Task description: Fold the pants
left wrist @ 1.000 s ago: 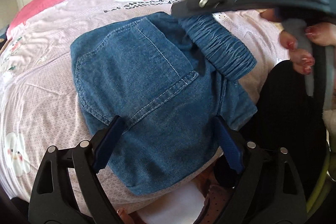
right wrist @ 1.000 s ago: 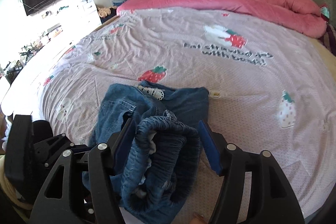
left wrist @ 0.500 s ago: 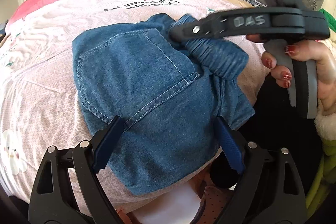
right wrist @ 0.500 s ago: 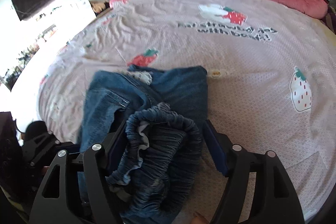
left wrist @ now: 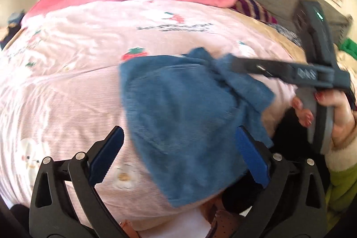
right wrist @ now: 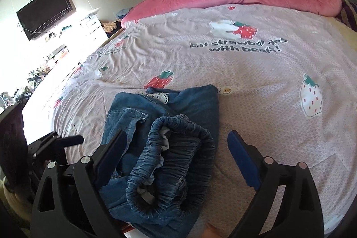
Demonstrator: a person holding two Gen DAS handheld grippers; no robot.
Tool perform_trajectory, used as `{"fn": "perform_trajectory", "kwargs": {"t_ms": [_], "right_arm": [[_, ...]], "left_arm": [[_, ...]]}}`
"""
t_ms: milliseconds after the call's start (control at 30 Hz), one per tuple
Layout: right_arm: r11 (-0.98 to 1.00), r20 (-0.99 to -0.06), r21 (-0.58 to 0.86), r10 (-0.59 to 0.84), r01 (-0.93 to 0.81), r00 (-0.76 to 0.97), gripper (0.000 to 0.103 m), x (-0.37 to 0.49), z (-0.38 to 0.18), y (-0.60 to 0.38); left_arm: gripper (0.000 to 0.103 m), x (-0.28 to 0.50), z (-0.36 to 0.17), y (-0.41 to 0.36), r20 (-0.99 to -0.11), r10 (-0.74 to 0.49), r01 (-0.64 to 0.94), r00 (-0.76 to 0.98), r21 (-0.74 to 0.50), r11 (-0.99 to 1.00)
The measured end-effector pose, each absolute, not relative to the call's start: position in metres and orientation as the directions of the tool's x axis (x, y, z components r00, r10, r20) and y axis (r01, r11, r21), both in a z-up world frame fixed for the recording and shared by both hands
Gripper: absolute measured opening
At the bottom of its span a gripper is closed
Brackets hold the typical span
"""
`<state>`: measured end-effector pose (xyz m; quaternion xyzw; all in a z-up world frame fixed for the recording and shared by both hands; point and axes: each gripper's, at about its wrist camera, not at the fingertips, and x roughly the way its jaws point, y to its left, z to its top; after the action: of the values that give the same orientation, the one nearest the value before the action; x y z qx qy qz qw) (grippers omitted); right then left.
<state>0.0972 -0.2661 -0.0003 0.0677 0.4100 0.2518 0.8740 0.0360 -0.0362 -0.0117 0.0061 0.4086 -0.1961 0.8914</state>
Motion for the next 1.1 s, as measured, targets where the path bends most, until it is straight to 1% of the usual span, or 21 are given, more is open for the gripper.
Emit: {"fn": "perform_trajectory", "kwargs": {"t_ms": [67, 200, 300, 367, 433, 467, 500, 533, 600, 733, 767, 933, 1100], "right_arm": [[0.862, -0.700, 0.336, 0.498, -0.378, 0.512, 0.092, 0.102, -0.007, -0.265], [0.851, -0.741, 0.392, 0.517, -0.348, 0.429, 0.092, 0.114, -0.029, -0.261], [0.830, -0.740, 0.447, 0.552, -0.333, 0.385, 0.092, 0.120, -0.039, -0.260], [0.825, -0.735, 0.457, 0.561, -0.333, 0.381, 0.088, 0.122, -0.040, -0.259], [0.820, -0.731, 0.464, 0.569, -0.336, 0.377, 0.067, 0.122, -0.041, -0.258], [0.820, -0.731, 0.465, 0.568, -0.333, 0.379, 0.066, 0.122, -0.041, -0.258], [0.820, -0.728, 0.466, 0.569, -0.333, 0.382, 0.060, 0.121, -0.041, -0.258], [0.818, -0.724, 0.468, 0.572, -0.334, 0.385, 0.055, 0.121, -0.041, -0.259], [0.817, -0.718, 0.470, 0.574, -0.333, 0.394, 0.051, 0.120, -0.040, -0.260], [0.821, -0.700, 0.441, 0.568, -0.363, 0.432, 0.043, 0.113, -0.032, -0.258], [0.824, -0.697, 0.423, 0.561, -0.375, 0.447, 0.042, 0.110, -0.029, -0.256], [0.821, -0.648, 0.372, 0.563, -0.432, 0.512, 0.040, 0.102, -0.001, -0.245], [0.813, -0.613, 0.328, 0.571, -0.480, 0.547, 0.040, 0.114, 0.024, -0.223]], "left_arm": [[0.093, 0.046, -0.017, -0.028, -0.738, -0.339, 0.330, 0.583, -0.166, 0.929], [0.093, 0.067, -0.031, -0.018, -0.755, -0.369, 0.295, 0.543, -0.240, 0.925], [0.093, 0.076, -0.046, -0.014, -0.758, -0.409, 0.273, 0.509, -0.308, 0.911], [0.093, 0.080, -0.051, -0.014, -0.752, -0.428, 0.264, 0.501, -0.337, 0.904], [0.093, 0.082, -0.051, -0.015, -0.748, -0.437, 0.269, 0.499, -0.346, 0.899], [0.091, 0.084, -0.050, -0.016, -0.742, -0.447, 0.271, 0.499, -0.356, 0.894], [0.081, 0.086, -0.050, -0.017, -0.738, -0.457, 0.273, 0.497, -0.367, 0.889], [0.075, 0.088, -0.050, -0.019, -0.735, -0.464, 0.277, 0.495, -0.373, 0.886], [0.060, 0.090, -0.049, -0.024, -0.735, -0.472, 0.296, 0.486, -0.370, 0.881], [0.036, 0.088, -0.045, -0.026, -0.722, -0.486, 0.312, 0.492, -0.375, 0.873], [0.034, 0.088, -0.041, -0.025, -0.718, -0.484, 0.309, 0.500, -0.374, 0.874], [0.033, 0.090, -0.021, -0.020, -0.690, -0.469, 0.321, 0.551, -0.343, 0.883], [0.033, 0.101, 0.001, -0.005, -0.656, -0.434, 0.302, 0.618, -0.311, 0.901]]}}
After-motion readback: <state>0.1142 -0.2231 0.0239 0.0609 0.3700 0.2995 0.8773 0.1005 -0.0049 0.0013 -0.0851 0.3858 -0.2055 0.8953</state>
